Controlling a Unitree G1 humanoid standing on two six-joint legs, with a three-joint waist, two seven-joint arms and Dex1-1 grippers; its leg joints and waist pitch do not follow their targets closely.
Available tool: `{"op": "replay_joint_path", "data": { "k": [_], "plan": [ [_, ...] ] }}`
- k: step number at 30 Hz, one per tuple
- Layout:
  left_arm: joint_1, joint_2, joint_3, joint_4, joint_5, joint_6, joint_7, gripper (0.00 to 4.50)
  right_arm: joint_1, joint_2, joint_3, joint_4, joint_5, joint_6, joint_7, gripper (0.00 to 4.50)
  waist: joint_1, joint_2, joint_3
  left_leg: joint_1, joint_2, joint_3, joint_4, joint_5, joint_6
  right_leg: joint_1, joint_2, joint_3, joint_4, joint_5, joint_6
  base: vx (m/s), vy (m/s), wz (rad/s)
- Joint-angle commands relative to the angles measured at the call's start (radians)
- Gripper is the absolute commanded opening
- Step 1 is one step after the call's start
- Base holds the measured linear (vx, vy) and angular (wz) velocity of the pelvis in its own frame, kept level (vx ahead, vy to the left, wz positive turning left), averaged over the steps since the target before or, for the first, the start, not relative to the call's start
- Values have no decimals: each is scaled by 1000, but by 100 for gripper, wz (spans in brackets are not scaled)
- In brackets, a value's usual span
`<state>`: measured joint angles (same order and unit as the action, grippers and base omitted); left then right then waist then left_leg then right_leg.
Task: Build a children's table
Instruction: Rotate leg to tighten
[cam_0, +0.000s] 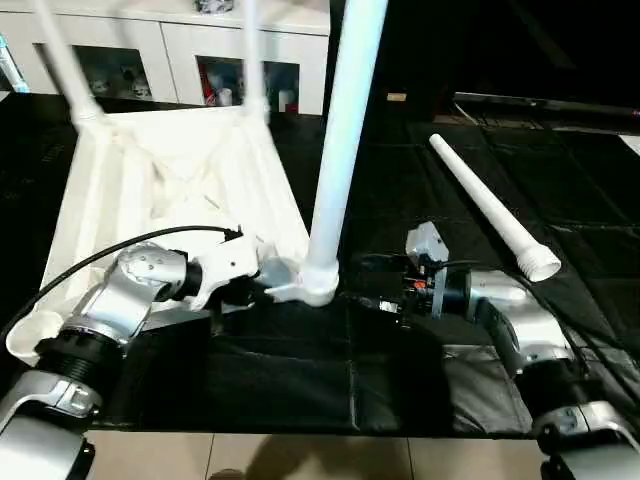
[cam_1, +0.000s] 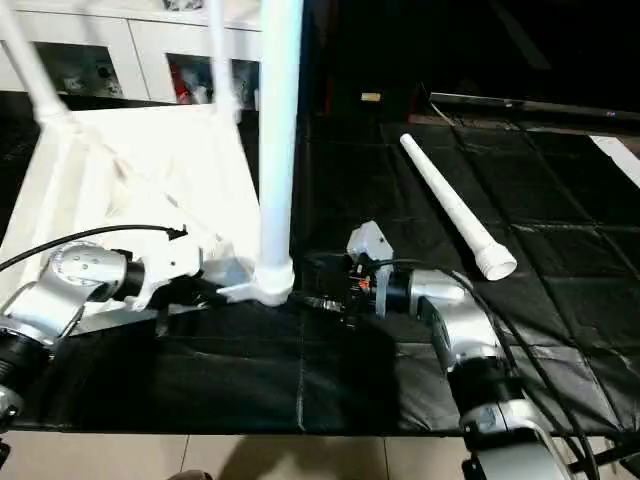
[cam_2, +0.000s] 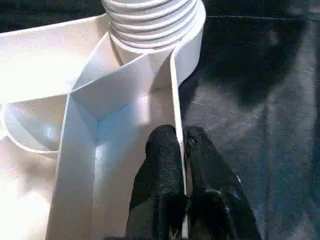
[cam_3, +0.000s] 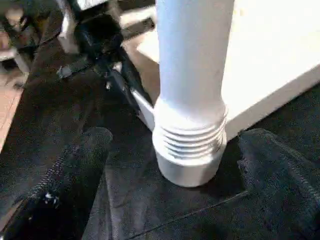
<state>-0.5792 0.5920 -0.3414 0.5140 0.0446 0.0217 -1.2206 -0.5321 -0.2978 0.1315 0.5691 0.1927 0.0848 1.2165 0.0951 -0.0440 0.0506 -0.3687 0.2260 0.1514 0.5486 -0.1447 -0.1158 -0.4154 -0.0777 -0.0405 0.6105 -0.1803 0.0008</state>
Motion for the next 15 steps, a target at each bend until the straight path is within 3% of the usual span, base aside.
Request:
{"op": "replay_joint_path", "data": {
  "k": [1, 2, 7, 15],
  "plan": [
    [27, 1, -82, -29, 20, -32, -76, 0, -22, -13, 19, 18, -27, -23, 30, 443, 0, 9, -66, 9, -5, 27, -50, -240, 12, 55, -35, 24, -59, -122, -220, 0, 0, 0],
    [29, 7, -96, -42, 26, -48, -97, 0, -40, -5, 32, 43, -48, -43, 14, 443, 0, 4, -67, 10, -4, 28, -49, -235, 15, 55, -35, 24, -58, -115, -221, 0, 0, 0],
    [32, 6, -103, -56, 31, -63, -121, 0, -59, 2, 51, 66, -59, -65, 8, 443, 13, 7, -67, 13, -3, 29, -47, -221, 16, 54, -35, 25, -53, -94, -226, 0, 0, 0],
    [31, 3, -111, -75, 30, -76, -149, 0, -72, 30, 70, 108, -65, -114, 35, 443, 13, 8, -67, 12, -5, 28, -47, -244, 6, 55, -35, 25, -55, -134, -212, 0, 0, 0]
  ]
}}
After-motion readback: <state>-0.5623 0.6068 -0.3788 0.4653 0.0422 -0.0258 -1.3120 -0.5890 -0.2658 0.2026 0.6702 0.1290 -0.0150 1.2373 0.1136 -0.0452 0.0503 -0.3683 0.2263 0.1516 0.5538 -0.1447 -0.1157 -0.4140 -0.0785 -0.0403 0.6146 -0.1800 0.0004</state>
